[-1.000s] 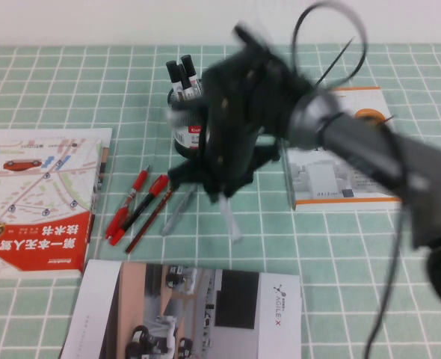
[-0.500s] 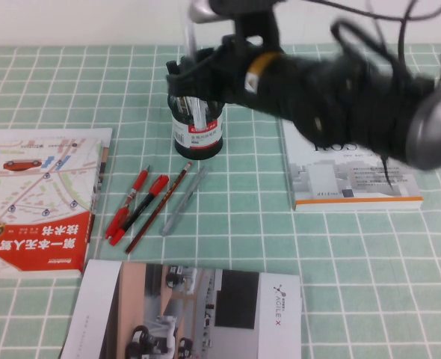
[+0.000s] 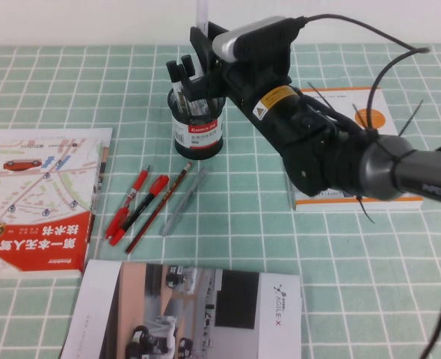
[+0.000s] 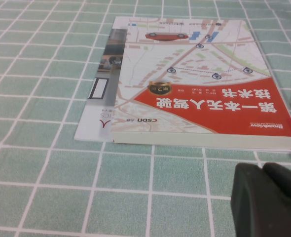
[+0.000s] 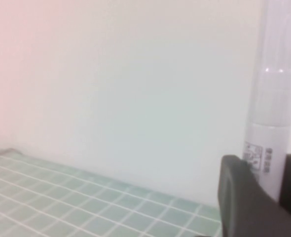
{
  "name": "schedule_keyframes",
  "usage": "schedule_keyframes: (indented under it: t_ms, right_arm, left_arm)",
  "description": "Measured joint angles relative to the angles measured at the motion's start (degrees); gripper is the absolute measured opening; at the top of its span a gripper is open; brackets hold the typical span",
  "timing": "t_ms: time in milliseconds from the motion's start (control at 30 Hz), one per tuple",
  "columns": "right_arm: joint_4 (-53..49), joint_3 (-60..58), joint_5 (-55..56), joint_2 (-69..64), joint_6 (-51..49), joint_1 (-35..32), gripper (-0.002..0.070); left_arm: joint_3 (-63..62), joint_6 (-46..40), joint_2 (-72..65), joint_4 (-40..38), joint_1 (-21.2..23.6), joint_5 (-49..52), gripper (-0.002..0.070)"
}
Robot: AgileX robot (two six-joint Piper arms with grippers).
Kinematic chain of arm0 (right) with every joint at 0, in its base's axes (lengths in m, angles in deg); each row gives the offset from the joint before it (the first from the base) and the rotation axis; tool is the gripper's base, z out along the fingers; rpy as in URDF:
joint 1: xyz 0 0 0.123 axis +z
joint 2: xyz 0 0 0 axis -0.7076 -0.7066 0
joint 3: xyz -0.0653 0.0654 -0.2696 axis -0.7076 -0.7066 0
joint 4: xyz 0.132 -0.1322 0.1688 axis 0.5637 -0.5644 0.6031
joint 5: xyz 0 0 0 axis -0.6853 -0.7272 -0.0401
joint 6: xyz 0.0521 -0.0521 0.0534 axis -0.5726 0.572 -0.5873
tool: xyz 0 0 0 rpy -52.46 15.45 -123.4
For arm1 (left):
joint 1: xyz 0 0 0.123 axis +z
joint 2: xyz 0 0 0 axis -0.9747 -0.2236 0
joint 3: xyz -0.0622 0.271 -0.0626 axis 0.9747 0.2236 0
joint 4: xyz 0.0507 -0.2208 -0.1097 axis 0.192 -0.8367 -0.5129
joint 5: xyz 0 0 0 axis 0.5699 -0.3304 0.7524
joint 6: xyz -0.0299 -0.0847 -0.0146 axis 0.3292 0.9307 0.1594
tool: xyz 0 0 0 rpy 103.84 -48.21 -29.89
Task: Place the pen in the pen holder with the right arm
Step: Place the pen onto the pen holder
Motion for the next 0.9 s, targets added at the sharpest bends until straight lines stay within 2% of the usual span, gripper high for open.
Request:
schedule_keyframes:
  t_ms: [367,900]
  right_arm:
    - [0.80,6.03,-4.61,-6.83,0.58,-1.47,0.0117]
    - [0.80,6.87,-7.76,-9.55,0.70,-1.47,0.0117]
  left_arm:
    - [0.00,0.00,0.00,0.00,0.00,0.00,-0.0004]
    - [0.00,0.00,0.00,0.00,0.00,0.00,-0.0004]
